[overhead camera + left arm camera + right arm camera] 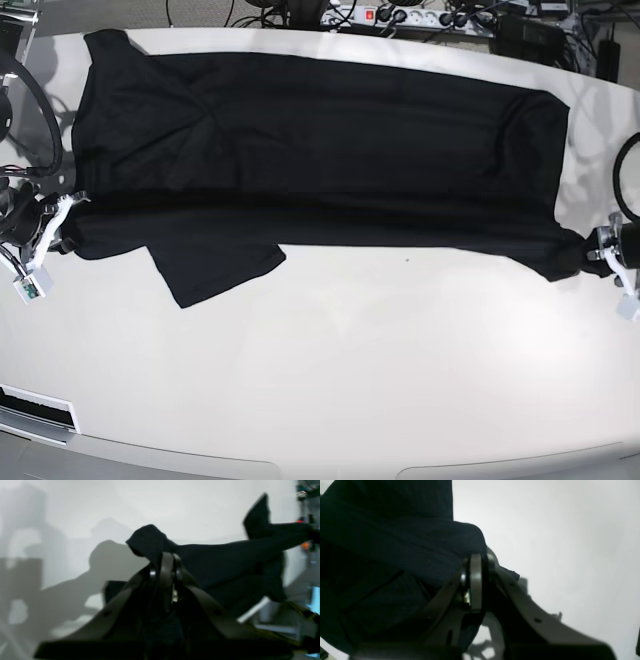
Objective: Layout the t-shirt on the table in an organized manner, then fold the t-shirt properly
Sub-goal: 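Lift the grasped edge and fold it over toward the arms with both grippers, then lower the folded edge onto the shirt and open both grippers, then grasp the protruding sleeve with the right gripper and fold it onto the shirt, then press and straighten the folded edge near the collar with the right gripper, then open the left gripper and withdraw it from the shirt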
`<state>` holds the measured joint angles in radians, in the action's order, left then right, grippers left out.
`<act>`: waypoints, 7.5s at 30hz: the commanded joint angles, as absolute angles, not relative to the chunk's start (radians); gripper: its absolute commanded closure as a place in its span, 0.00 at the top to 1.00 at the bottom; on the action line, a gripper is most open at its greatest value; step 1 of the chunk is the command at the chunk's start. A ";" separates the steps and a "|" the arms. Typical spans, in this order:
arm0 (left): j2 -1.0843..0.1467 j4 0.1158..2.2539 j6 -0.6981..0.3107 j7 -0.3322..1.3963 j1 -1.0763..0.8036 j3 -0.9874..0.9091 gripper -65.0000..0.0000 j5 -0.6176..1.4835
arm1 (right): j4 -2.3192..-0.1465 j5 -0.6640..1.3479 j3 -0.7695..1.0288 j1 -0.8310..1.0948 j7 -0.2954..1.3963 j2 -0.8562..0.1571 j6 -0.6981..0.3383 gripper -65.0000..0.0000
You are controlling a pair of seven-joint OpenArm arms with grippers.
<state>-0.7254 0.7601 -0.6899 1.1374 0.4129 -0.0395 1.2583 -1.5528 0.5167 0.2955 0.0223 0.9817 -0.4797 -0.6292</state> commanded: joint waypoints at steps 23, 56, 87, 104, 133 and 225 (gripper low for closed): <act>-0.770 0.772 -0.698 1.396 0.354 -0.045 0.00 1.484 | -1.570 0.636 0.301 0.078 1.093 -0.556 -0.673 0.00; -0.744 0.772 -0.698 1.174 0.327 0.097 0.49 1.261 | -1.476 0.625 0.301 -0.034 0.908 -0.433 -0.505 0.50; -0.728 0.772 -0.698 1.151 0.327 0.097 0.49 1.239 | -0.955 0.620 0.223 -0.385 0.861 -0.220 -0.698 0.00; -0.728 0.772 -0.698 1.151 0.327 0.097 0.49 1.239 | -1.920 0.994 0.223 0.351 1.217 -0.281 -0.698 0.00; -0.729 0.772 -0.698 1.151 0.330 0.097 0.49 1.299 | -1.955 0.778 0.223 0.557 1.230 -0.409 -0.698 0.00; -0.567 0.772 -0.698 0.934 0.058 -0.378 0.49 0.998 | -1.662 0.475 0.222 0.382 0.850 -0.266 -0.601 0.00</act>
